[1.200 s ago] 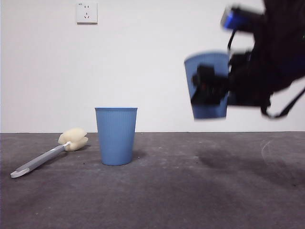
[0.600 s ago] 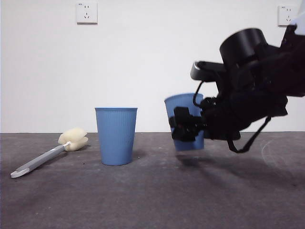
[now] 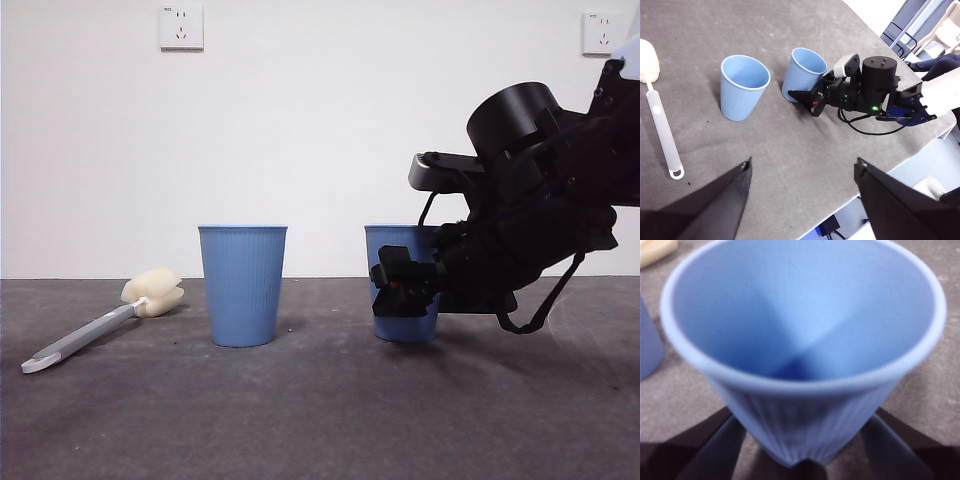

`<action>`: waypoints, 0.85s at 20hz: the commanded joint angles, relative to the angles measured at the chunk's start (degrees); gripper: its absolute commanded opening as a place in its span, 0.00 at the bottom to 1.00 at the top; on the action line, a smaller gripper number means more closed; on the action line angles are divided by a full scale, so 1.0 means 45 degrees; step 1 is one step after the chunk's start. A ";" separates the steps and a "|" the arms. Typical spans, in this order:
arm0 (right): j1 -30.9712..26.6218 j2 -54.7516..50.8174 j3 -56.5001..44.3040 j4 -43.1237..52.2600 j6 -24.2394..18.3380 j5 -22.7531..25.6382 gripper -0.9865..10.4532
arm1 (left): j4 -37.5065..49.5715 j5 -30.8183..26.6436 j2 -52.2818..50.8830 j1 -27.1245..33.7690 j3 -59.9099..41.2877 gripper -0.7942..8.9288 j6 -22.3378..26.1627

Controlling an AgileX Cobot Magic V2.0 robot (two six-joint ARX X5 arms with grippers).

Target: Pick up the cup brush,pick up the cup,insert the brush into the cup,clean the cup,put the cup brush back,put the cup back to the fixed position on the table

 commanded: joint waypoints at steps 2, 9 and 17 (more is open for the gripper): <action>0.0083 0.0374 -0.0306 -0.1103 0.0136 -0.0379 0.19 | 0.0044 0.0010 -0.0005 0.0015 -0.0010 0.43 0.0287; 0.0083 0.0253 -0.0306 -0.1112 0.0165 -0.0568 0.38 | 0.0039 0.0010 -0.0005 0.0015 -0.0010 0.43 0.0291; 0.0083 -0.0359 -0.0306 -0.1268 0.0282 -0.0743 0.49 | 0.0039 0.0010 0.0000 0.0015 -0.0010 0.43 0.0291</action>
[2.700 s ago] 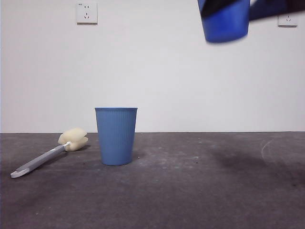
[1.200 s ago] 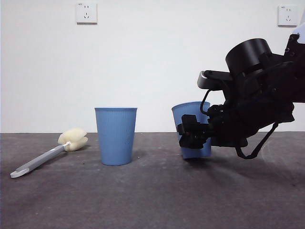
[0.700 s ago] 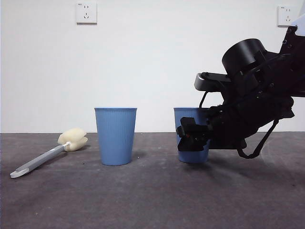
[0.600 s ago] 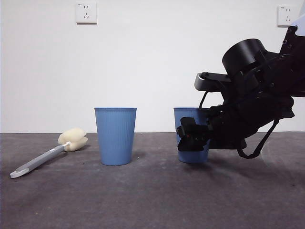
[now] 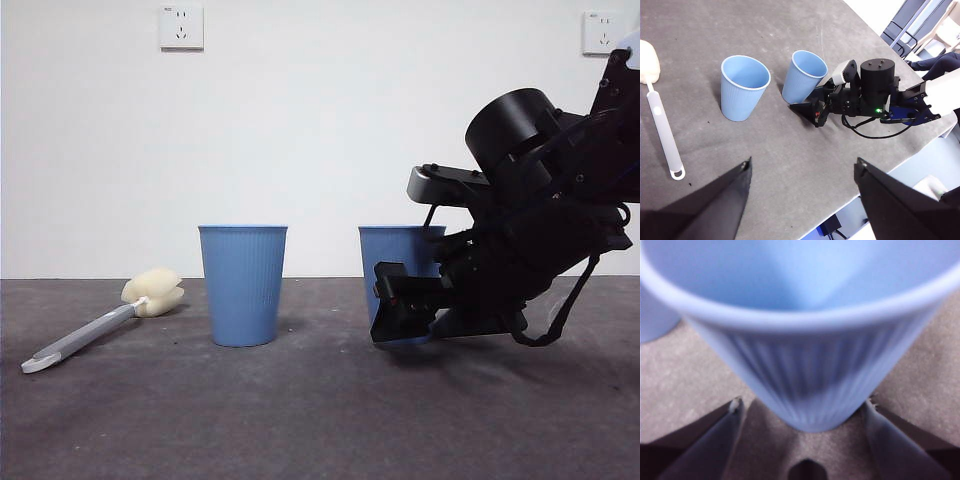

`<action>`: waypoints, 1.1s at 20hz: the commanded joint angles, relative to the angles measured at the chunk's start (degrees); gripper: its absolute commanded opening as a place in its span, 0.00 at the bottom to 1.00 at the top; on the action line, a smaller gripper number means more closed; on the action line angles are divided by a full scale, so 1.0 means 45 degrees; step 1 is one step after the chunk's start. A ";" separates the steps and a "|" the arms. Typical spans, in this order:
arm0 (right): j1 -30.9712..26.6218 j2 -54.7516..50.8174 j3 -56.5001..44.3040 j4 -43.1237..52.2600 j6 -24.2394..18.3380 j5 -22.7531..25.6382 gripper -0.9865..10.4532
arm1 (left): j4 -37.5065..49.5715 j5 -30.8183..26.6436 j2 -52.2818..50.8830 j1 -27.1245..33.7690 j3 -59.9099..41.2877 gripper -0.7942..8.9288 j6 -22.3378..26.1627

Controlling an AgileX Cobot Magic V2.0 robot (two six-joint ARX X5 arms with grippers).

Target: Pick up the cup brush,pick up the cup,insert the brush into the cup,clean the cup,put the cup brush back,put the cup back to the fixed position on the table

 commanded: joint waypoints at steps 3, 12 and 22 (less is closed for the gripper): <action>0.0024 -0.0393 -0.0097 -0.1190 0.0335 -0.0034 0.50 | 0.0044 0.0005 0.0000 0.0019 -0.0010 0.43 0.0199; 0.0102 -0.4799 -0.0107 -0.8709 0.0777 -0.0491 0.50 | -0.0053 -0.0321 0.0087 0.0015 -0.0010 0.43 0.0199; 0.0112 -1.3527 0.2079 -1.8724 0.1880 -0.3653 0.33 | -0.0194 -0.0262 0.0869 0.0015 -0.0010 0.43 0.0325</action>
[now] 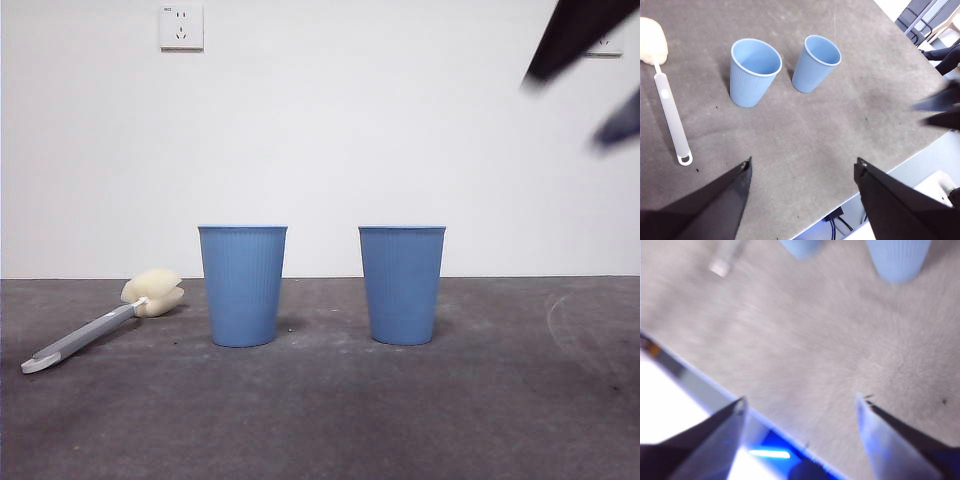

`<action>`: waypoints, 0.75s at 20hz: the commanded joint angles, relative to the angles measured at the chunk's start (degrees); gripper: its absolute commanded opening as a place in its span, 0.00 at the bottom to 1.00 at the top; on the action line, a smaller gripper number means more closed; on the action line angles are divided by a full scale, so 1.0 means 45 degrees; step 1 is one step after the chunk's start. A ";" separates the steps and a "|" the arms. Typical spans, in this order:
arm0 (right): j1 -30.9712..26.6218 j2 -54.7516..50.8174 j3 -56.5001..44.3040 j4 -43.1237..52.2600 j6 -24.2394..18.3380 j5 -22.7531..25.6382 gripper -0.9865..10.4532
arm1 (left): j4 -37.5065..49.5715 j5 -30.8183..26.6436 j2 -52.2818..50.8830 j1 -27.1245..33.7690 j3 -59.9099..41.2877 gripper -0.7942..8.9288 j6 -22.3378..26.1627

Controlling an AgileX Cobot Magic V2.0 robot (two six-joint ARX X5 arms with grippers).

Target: Pick up the cup brush,pick up the cup,insert the brush into the cup,clean the cup,put the cup brush back,put the cup back to the fixed position on the table

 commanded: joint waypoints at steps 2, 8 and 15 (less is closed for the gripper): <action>0.0015 -0.1073 0.1185 -0.2259 0.0078 0.0000 0.22 | 0.0019 0.0102 0.0136 0.0015 -0.0010 0.42 0.0374; 0.0010 -0.1360 0.2205 -0.4624 -0.0680 0.0015 0.07 | -0.0029 0.0146 0.0165 0.0015 -0.0010 0.08 0.0520; 0.0010 -0.1341 0.2244 -0.4614 -0.0578 0.0865 0.09 | -0.0024 0.0136 0.0272 0.0015 -0.0010 0.08 0.0520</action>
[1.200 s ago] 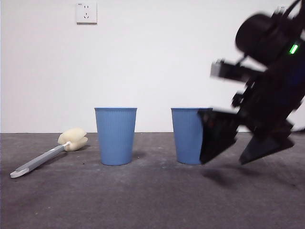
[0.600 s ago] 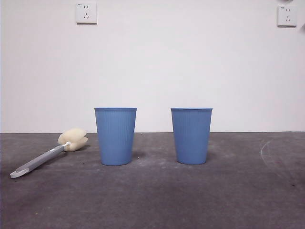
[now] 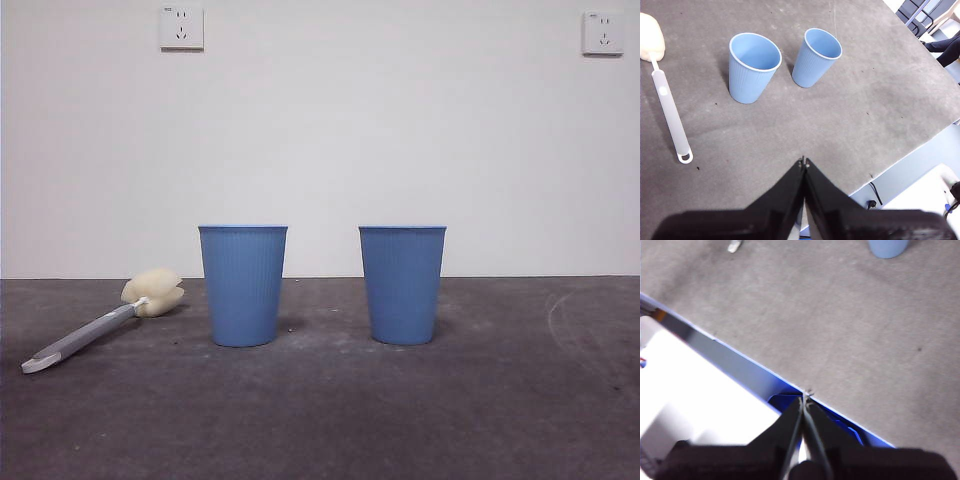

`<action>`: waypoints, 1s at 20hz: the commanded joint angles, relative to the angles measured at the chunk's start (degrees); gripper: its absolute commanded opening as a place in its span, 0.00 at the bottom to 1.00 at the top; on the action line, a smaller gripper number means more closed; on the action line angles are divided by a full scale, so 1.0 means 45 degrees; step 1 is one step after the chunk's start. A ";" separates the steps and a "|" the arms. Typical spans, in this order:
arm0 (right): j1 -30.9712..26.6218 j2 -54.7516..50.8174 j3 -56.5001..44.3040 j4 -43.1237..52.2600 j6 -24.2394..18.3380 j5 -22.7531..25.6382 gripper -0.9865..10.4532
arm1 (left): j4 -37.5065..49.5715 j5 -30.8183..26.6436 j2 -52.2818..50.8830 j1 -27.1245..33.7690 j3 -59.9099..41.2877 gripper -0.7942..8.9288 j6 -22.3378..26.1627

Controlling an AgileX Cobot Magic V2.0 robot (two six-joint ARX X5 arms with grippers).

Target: Pick up the cup brush,pick up the cup,insert the brush into the cup,clean the cup,put the cup brush back,put the cup back to the fixed position on the table

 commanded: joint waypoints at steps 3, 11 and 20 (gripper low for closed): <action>0.0010 0.0005 0.0049 0.0029 -0.0087 0.1112 0.09 | 0.0044 0.0044 0.0238 0.0015 -0.0010 0.08 0.0194; 0.0010 0.0005 0.0049 0.0024 -0.0087 0.3633 0.09 | 0.1219 -0.1753 0.0957 0.0019 0.0029 0.08 0.1384; 0.0010 0.0005 0.0049 0.0019 -0.0087 0.4342 0.09 | 0.9024 -0.2647 -0.2667 0.3177 -0.2929 0.08 0.4852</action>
